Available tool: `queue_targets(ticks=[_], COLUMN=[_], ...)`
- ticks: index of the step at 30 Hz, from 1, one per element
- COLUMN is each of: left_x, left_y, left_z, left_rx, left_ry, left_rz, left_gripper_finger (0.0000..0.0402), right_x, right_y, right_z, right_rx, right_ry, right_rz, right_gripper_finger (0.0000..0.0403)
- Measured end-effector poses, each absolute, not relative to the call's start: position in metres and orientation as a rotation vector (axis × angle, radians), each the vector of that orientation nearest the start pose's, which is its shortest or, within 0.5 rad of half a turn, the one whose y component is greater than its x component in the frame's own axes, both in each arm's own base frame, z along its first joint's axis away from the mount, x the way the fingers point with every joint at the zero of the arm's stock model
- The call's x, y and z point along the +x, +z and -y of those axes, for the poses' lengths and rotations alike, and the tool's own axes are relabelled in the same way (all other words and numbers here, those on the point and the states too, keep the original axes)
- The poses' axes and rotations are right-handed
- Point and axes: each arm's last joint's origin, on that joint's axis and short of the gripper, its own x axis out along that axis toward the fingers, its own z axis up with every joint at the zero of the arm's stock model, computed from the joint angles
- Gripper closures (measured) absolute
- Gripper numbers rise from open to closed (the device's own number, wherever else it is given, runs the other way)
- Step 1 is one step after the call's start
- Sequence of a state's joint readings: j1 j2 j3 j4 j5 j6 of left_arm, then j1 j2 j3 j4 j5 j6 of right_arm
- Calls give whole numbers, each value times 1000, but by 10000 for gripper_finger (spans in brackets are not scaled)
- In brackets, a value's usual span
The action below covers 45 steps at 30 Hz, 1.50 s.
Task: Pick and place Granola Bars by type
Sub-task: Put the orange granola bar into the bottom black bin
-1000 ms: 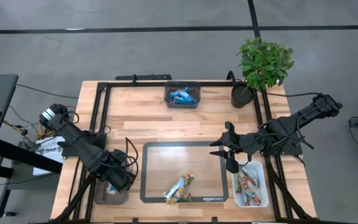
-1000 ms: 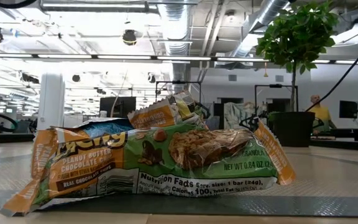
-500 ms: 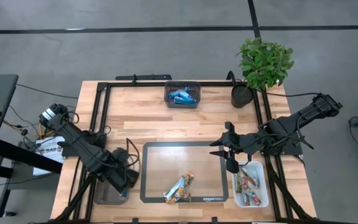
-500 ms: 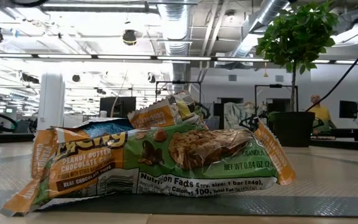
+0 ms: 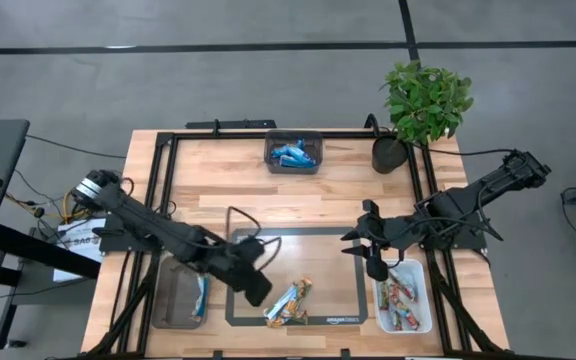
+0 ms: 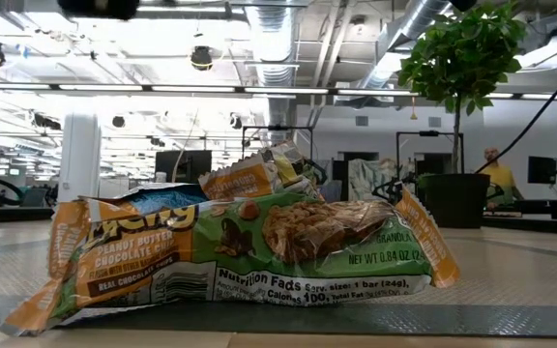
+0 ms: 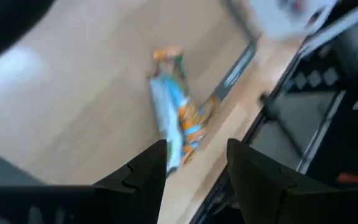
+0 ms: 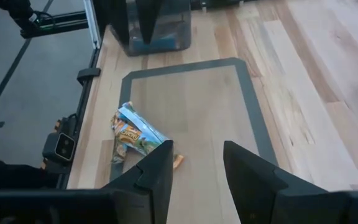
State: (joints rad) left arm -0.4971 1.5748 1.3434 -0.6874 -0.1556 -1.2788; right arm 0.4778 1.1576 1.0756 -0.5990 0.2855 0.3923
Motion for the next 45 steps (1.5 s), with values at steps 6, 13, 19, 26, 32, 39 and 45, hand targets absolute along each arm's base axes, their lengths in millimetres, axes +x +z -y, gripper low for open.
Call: queue_targets(ticks=[6,13,19,26,32,39,45], left_x=[328,358,368,371,371,366,343], left_y=[245,197,167,141,140,154,189], left_z=[156,165,172,172,173,171,159], left_rx=[-877,-887,-881,-840,-846,-850,-846], left_ry=[226,142,120,183,177,174,302], left_rz=[-1088,-1167,-1211,-1253,-1259,-1253,-1294], left_gripper_finger=[242,242,242,242,250,327,369], right_x=[214,214,214,215,215,215,217], right_y=[325,325,325,325,325,326,329], right_z=[-102,-103,-103,-103,-103,-103,-104], right_rx=[137,151,152,156,178,180,150], right_ry=[54,75,75,75,68,69,93], right_rz=[-655,-664,-663,-659,-660,-656,-618], right_gripper_finger=[271,271,271,271,271,271,271])
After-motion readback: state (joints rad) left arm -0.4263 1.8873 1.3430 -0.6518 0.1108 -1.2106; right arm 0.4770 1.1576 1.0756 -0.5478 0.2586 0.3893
